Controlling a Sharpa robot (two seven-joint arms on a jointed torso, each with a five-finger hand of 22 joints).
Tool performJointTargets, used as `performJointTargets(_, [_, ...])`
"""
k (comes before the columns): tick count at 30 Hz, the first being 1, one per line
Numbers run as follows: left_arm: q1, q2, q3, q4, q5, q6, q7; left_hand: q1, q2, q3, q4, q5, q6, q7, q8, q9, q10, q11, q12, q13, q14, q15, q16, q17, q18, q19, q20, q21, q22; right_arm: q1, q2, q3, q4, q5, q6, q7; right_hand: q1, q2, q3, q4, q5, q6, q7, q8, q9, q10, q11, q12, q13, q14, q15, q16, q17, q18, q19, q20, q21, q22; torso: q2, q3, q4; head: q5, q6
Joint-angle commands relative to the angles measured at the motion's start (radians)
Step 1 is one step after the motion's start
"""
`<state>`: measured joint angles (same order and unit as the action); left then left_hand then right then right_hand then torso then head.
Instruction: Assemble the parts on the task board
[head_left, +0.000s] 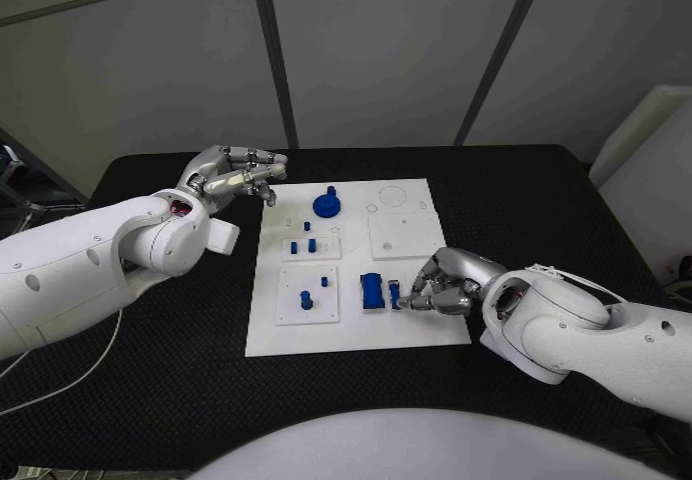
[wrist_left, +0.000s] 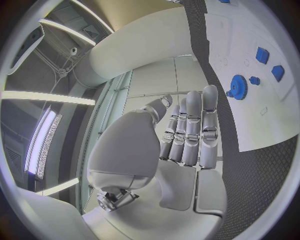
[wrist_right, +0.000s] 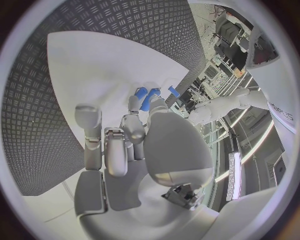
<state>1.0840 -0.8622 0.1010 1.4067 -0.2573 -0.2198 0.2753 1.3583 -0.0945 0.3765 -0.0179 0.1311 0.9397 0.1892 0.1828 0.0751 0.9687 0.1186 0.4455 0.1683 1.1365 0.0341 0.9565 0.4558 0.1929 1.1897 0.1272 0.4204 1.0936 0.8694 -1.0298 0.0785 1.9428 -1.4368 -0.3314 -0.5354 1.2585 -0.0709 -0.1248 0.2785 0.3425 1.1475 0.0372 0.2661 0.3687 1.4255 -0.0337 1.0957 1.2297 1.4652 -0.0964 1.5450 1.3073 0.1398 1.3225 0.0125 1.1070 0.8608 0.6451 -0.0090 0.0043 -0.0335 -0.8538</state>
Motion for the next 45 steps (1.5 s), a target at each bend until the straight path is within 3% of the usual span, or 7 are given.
performJointTargets(1, [0.001, 0.000, 0.001, -0.001, 0.002, 0.010, 0.003, -0.003, 0.009, 0.001, 0.003, 0.007, -0.007, 0.001, 0.005, 0.001, -0.007, -0.002, 0.004, 0.001, -0.009, 0.001, 0.006, -0.001, -0.011, 0.005, 0.002, -0.005, -0.001, 0.001, -0.001, 0.000, 0.000, 0.011, 0.041, 0.033, 0.015, -0.002, -0.004, -0.003, -0.002, 0.000, 0.005, 0.005, 0.002, -0.001, 0.003, 0.006, 0.002, 0.096, 0.005, 0.002, 0.222, -0.013, -0.002, 0.007, -0.005, -0.002, 0.001, -0.0004, 0.0014, 0.000, -0.001])
performJointTargets(11, [0.001, 0.002, 0.001, -0.002, 0.002, 0.010, 0.004, -0.003, 0.009, 0.001, 0.003, 0.007, -0.007, 0.001, 0.005, 0.001, -0.007, -0.002, 0.004, 0.001, -0.009, 0.001, 0.006, -0.001, -0.011, 0.005, 0.002, -0.005, -0.001, 0.000, 0.009, 0.000, -0.022, 0.013, 0.064, 0.033, 0.039, 0.006, -0.004, -0.008, 0.000, 0.000, 0.004, 0.006, 0.004, -0.001, 0.002, 0.006, 0.002, 0.096, 0.005, 0.002, 0.221, -0.013, -0.002, 0.007, -0.006, -0.002, 0.001, -0.0013, 0.0025, 0.002, -0.004])
performJointTargets(35, [0.001, 0.005, 0.001, -0.002, 0.002, 0.012, 0.004, -0.003, 0.009, 0.001, 0.003, 0.007, -0.007, 0.001, 0.005, 0.001, -0.007, -0.002, 0.004, 0.001, -0.009, 0.001, 0.006, -0.001, -0.011, 0.005, 0.002, -0.005, -0.001, 0.001, 0.071, 0.000, -0.095, -0.035, 0.023, 0.021, 0.050, 0.038, -0.005, 0.002, -0.001, 0.003, 0.002, 0.009, 0.008, 0.004, 0.000, 0.017, 0.012, 0.098, 0.004, 0.005, 0.228, -0.014, 0.002, 0.006, 0.000, 0.006, 0.000, -0.0017, 0.0029, 0.003, -0.008])
performJointTargets(45, [0.001, 0.006, 0.001, -0.002, 0.002, 0.012, 0.003, -0.003, 0.009, 0.001, 0.003, 0.007, -0.007, 0.001, 0.005, 0.001, -0.007, -0.002, 0.004, 0.001, -0.009, 0.001, 0.006, -0.001, -0.011, 0.005, 0.002, -0.005, -0.001, 0.001, 0.079, 0.000, -0.110, -0.033, 0.046, 0.029, 0.089, 0.039, -0.010, -0.013, -0.026, 0.000, 0.001, 0.011, 0.012, 0.001, -0.001, 0.012, 0.009, 0.097, 0.002, 0.004, 0.225, -0.013, 0.000, 0.005, -0.003, 0.003, 0.000, -0.0015, 0.0011, 0.002, -0.007])
